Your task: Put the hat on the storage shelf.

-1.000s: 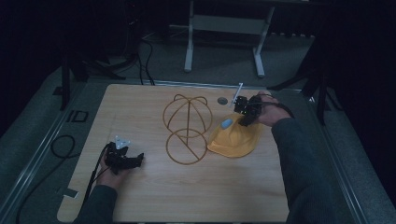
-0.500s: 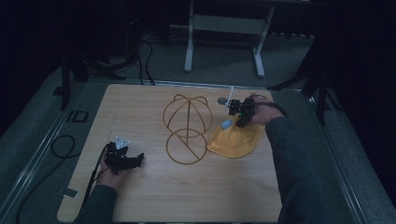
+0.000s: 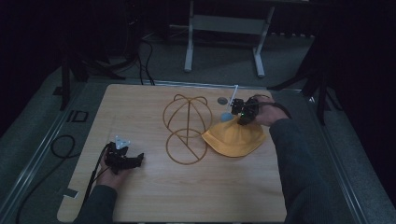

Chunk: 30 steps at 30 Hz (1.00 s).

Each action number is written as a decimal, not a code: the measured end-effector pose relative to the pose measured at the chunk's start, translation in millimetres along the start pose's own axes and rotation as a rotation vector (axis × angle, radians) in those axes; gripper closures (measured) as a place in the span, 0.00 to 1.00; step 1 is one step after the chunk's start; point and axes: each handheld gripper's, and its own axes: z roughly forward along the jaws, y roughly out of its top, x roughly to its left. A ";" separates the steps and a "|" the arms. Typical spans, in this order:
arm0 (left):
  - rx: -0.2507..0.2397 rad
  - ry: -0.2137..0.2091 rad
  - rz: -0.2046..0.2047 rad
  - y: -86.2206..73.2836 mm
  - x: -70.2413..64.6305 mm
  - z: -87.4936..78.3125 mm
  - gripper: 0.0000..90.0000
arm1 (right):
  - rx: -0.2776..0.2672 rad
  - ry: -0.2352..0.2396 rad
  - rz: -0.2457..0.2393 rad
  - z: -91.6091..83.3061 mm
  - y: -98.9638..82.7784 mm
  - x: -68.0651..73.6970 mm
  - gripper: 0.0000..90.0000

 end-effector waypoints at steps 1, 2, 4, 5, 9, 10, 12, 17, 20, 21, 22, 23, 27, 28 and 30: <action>0.000 0.000 0.000 0.0 0.0 0.0 0.16 | -0.004 -0.001 0.011 -1.3 -0.4 -0.1 0.93; 0.000 0.000 0.000 0.0 0.0 0.0 0.16 | -0.007 -0.003 0.027 -2.6 -0.7 0.0 0.93; 0.000 0.000 0.000 0.0 0.0 0.0 0.16 | -0.018 0.001 0.053 -4.6 -1.6 -0.6 0.93; 0.000 0.000 0.000 0.0 0.0 0.0 0.16 | -0.020 -0.001 0.065 -5.5 -2.0 -1.3 0.93; 0.000 0.000 0.000 0.0 0.0 0.0 0.16 | -0.038 0.003 0.112 -9.3 -4.8 -3.9 0.93; 0.000 0.000 0.000 0.0 0.0 0.0 0.16 | -0.044 0.005 0.124 -10.3 -5.6 -4.8 0.93; 0.000 0.000 0.000 0.0 0.0 0.0 0.16 | -0.058 0.010 0.146 -11.8 -7.1 -6.5 0.93; -0.001 0.001 -0.001 0.0 -0.1 0.0 0.16 | -0.082 0.022 0.192 -15.7 -10.0 -11.5 0.93; -0.001 0.000 -0.001 0.0 -0.1 0.1 0.16 | -0.094 0.033 0.215 -18.1 -11.8 -14.3 0.93; -0.001 0.001 -0.001 0.0 -0.1 0.1 0.16 | -0.098 0.035 0.220 -18.7 -12.2 -14.9 0.93; -0.001 0.000 -0.001 0.0 -0.1 0.1 0.16 | -0.100 0.040 0.225 -19.4 -12.9 -15.8 0.93; -0.001 0.000 -0.001 0.0 -0.1 0.1 0.16 | -0.104 0.045 0.229 -19.9 -13.5 -16.7 0.93; -0.001 0.000 -0.001 0.0 -0.1 0.0 0.16 | -0.110 0.062 0.257 -22.0 -16.8 -21.0 0.93; -0.001 0.000 -0.001 0.0 0.0 0.0 0.16 | -0.113 0.065 0.265 -22.6 -17.8 -22.1 0.93; 0.000 0.000 0.000 0.0 0.0 0.0 0.16 | -0.121 0.076 0.282 -24.0 -20.2 -24.7 0.93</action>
